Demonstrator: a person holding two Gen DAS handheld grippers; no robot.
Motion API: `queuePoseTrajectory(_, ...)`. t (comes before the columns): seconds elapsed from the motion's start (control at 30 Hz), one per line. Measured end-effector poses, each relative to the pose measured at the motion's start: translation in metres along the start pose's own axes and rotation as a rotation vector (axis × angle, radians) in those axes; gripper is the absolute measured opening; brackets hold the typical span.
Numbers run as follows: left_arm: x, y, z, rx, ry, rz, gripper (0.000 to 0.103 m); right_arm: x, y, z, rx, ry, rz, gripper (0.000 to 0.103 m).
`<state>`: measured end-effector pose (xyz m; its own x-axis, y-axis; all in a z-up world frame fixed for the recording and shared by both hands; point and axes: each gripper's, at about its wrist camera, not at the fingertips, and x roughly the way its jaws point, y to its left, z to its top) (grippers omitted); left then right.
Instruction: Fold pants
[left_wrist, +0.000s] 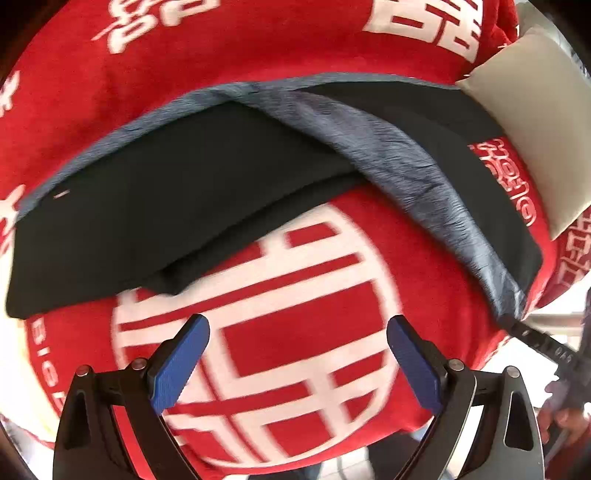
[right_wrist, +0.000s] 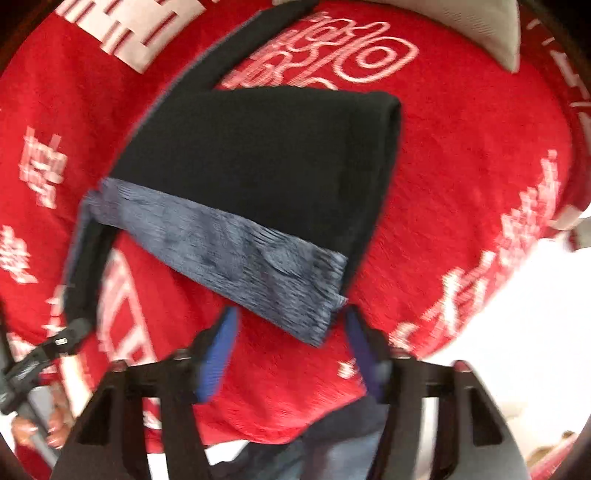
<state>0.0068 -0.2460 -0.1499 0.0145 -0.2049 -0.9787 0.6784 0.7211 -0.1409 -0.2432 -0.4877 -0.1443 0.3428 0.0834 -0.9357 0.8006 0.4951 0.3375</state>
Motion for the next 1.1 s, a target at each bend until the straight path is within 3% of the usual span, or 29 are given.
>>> queuePoseTrajectory(0.07,0.009,-0.012,0.011,-0.013,0.015,-0.042,0.097,0.003,-0.003,0.005,0.0,0.036,0.066,0.03)
queuePoseTrajectory(0.17,0.022,-0.03,0.029,-0.057,0.05,-0.121,0.097,0.005,-0.007,0.014,0.017,0.107,0.152,0.012)
queuePoseTrajectory(0.37,0.056,-0.048,0.06,-0.23,0.138,-0.279,0.097,-0.025,-0.009,0.039,0.043,0.17,0.338,0.011)
queuePoseTrajectory(0.6,0.069,-0.06,0.079,-0.335,0.158,-0.305,0.095,-0.042,-0.003,0.075,0.031,0.231,0.455,0.011)
queuePoseTrajectory(0.63,0.07,-0.061,0.08,-0.344,0.158,-0.315,0.09,-0.043,-0.001,0.077,0.036,0.235,0.468,0.011)
queuePoseTrajectory(0.67,0.07,-0.062,0.082,-0.352,0.159,-0.329,0.069,-0.046,0.0,0.083,0.043,0.242,0.491,0.011)
queuePoseTrajectory(0.7,0.07,-0.063,0.084,-0.359,0.163,-0.354,0.042,-0.049,0.0,0.087,0.043,0.247,0.508,0.011)
queuePoseTrajectory(0.77,0.074,-0.064,0.088,-0.391,0.164,-0.412,0.018,-0.055,0.0,0.098,0.026,0.257,0.519,0.011)
queuePoseTrajectory(0.83,0.067,-0.065,0.095,-0.4,0.134,-0.41,0.012,-0.056,0.004,0.108,0.017,0.263,0.524,0.011)
queuePoseTrajectory(0.97,0.038,-0.065,0.11,-0.414,0.074,-0.424,0.012,-0.064,0.015,0.139,-0.021,0.247,0.54,0.011)
queuePoseTrajectory(1.1,0.02,-0.066,0.143,-0.415,0.014,-0.439,0.012,-0.076,0.031,0.192,-0.099,0.197,0.537,0.011)
